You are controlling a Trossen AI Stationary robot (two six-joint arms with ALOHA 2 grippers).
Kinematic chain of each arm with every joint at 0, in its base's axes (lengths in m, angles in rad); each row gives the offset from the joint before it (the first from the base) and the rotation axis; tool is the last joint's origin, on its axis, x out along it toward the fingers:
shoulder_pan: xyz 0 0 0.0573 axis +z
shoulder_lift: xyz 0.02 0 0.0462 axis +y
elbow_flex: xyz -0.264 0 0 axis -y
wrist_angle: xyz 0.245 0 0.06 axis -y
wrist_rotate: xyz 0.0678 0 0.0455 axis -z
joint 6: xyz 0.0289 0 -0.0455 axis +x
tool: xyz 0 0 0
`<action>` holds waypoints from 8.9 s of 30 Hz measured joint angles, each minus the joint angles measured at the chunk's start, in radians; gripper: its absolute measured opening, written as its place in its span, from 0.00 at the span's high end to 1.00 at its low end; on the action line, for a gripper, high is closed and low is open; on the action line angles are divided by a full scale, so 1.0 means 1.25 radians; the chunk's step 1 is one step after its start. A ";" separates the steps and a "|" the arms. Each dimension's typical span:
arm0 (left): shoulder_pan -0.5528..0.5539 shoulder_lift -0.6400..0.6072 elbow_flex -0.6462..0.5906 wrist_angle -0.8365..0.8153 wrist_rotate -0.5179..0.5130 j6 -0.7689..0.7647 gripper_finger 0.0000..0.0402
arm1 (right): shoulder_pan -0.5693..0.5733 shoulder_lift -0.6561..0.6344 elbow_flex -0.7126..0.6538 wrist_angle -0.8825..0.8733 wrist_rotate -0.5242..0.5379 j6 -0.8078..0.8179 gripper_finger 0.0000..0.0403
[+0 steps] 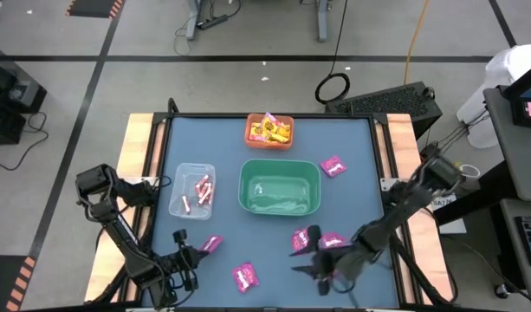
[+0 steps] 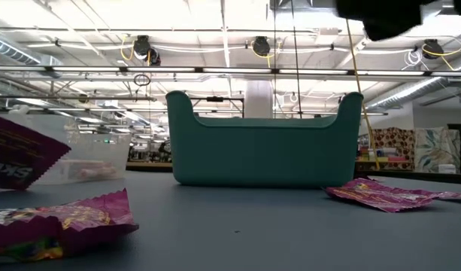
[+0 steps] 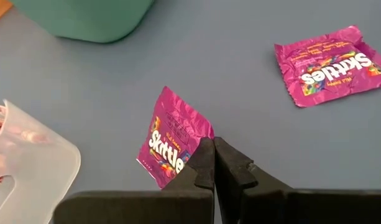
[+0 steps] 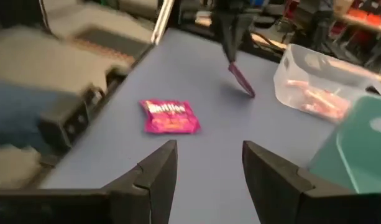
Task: Sort candy
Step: Put the purple candy into the green bin
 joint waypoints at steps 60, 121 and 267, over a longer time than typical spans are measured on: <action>0.002 -0.001 0.000 0.063 0.028 -0.023 0.86 | -0.281 0.695 0.959 -0.473 -0.068 -0.244 1.00; 0.031 0.121 0.095 -0.131 0.078 -0.045 0.99 | -0.292 0.644 0.958 -0.591 -0.148 -0.092 0.91; 0.505 -0.249 0.166 0.367 0.021 0.693 1.00 | 0.217 0.325 0.829 -1.238 0.231 0.503 1.00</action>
